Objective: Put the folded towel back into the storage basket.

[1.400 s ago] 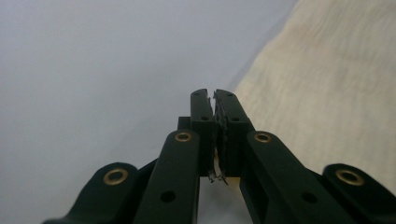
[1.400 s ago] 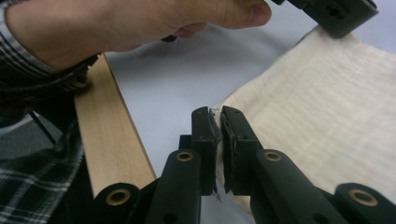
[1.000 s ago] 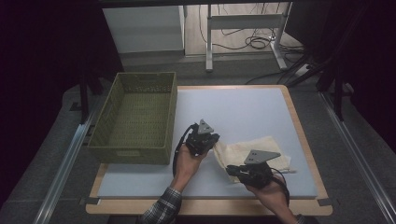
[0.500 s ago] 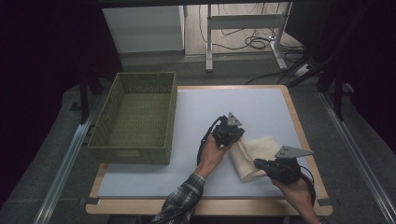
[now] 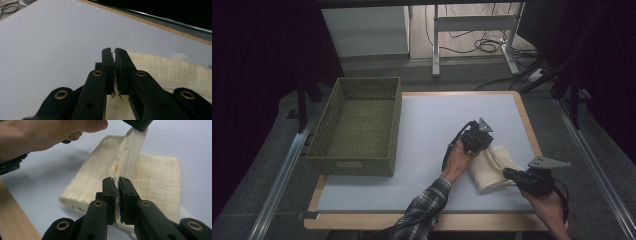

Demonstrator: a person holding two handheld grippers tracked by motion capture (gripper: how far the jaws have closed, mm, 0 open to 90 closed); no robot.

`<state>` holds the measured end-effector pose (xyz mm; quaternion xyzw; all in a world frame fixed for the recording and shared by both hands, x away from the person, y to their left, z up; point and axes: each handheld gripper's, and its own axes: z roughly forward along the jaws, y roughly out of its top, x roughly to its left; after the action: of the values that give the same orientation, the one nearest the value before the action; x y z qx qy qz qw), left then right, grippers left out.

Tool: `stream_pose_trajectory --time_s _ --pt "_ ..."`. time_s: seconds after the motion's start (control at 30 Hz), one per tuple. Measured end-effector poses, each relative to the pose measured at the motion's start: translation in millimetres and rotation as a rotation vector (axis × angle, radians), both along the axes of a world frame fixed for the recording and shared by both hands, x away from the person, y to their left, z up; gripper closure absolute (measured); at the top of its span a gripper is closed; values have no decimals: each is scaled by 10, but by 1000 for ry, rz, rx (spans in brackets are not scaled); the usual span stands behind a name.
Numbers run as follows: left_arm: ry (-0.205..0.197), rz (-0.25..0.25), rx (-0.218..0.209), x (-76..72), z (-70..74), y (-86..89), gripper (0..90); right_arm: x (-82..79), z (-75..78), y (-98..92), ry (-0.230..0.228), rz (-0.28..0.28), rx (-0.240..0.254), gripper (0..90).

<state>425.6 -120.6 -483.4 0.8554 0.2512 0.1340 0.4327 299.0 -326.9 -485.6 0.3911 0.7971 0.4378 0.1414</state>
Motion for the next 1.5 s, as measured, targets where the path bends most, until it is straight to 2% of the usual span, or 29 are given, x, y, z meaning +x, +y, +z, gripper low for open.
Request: stream_pose_trajectory --time_s 0.13,0.37,0.4,0.5,0.67,0.87,1.0,1.03,1.13,1.3,1.4,1.5 --pt "0 -15 13 41 -22 -137 865 15 -41 -88 12 -25 -4 837" --pt "18 -9 40 85 -114 -325 841 48 -146 -191 40 -65 -9 828" --pt "21 -4 36 89 -121 -335 798 59 -163 -206 41 -69 -15 822" --pt "16 27 5 88 -99 -329 596 77 -194 -257 50 -100 -24 752" --pt "8 53 -40 71 0 -223 486 45 -134 -400 20 -156 -43 677" --pt "0 60 -18 10 21 -41 428 13 -16 -552 2 -192 -48 673" --pt "14 60 1 -39 -14 68 402 25 37 -502 -7 -177 -47 664" --pt "23 64 -11 -61 -26 96 401 36 37 -476 -8 -173 -47 655" --pt "37 61 4 -127 -47 236 402 79 -3 -402 0 -163 -58 623" --pt "77 93 -7 -211 -149 477 415 116 -131 -351 19 -171 -90 592" --pt "105 113 -15 -203 -235 575 425 129 -204 -354 34 -179 -103 583" --pt "133 131 -14 -166 -337 596 434 141 -272 -346 49 -181 -126 559"
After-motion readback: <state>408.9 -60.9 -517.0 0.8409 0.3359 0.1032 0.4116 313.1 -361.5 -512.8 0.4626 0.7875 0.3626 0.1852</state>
